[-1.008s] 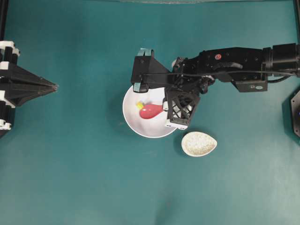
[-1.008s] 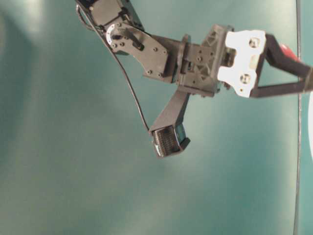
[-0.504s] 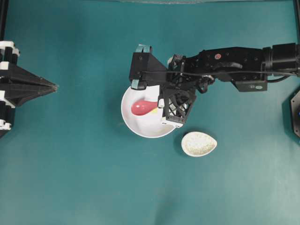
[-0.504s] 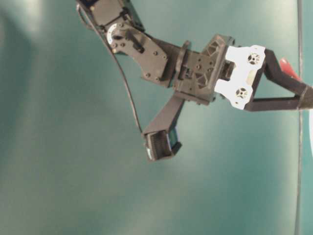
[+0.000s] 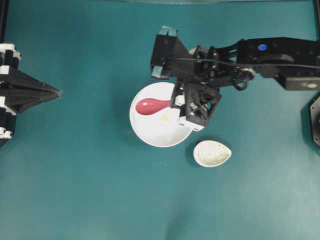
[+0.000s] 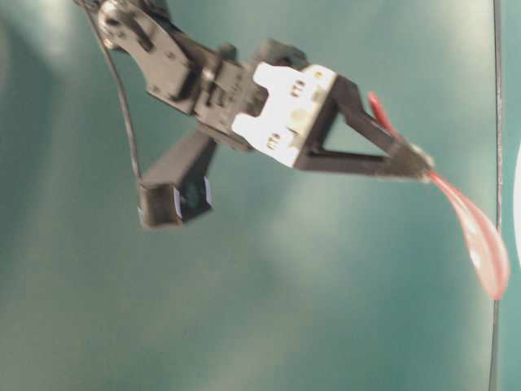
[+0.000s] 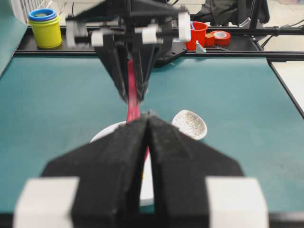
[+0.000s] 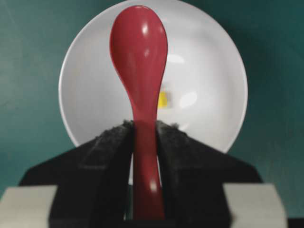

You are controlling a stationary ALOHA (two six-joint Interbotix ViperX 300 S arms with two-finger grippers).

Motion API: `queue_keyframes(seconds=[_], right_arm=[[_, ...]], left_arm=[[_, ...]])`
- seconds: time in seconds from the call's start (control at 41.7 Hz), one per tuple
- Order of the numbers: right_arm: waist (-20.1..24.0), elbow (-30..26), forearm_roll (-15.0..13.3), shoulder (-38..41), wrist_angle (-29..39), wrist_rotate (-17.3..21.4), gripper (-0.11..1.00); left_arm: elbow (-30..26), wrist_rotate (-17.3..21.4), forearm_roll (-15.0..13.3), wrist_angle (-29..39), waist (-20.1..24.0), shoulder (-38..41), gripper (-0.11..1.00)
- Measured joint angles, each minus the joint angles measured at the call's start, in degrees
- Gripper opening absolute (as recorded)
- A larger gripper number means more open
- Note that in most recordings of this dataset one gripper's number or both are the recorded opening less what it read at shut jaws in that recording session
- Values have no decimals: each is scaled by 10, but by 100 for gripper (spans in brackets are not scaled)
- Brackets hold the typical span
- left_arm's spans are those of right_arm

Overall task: Scoop the yellow hexagonal prism block from the bowl with a spoon using the right arm.
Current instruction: 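Lower the spoon into the bowl beside the yellow block, then sweep the spoon bowl under the yellow block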

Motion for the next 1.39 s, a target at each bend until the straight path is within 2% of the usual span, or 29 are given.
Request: queue_keyframes(seconds=[0.384, 0.6, 1.104, 1.392], right_arm=[[-18, 11, -1, -28, 104, 65, 22], [-25, 4, 0, -27, 174, 76, 22], [-34, -128, -1, 78, 353, 76, 22], [-34, -164, 0, 128, 383, 76, 22]], left_arm=[[0, -1, 0, 0, 0, 0, 0], [0, -2, 0, 0, 0, 0, 0], [0, -2, 0, 0, 0, 0, 0], [0, -2, 1, 0, 0, 0, 0]])
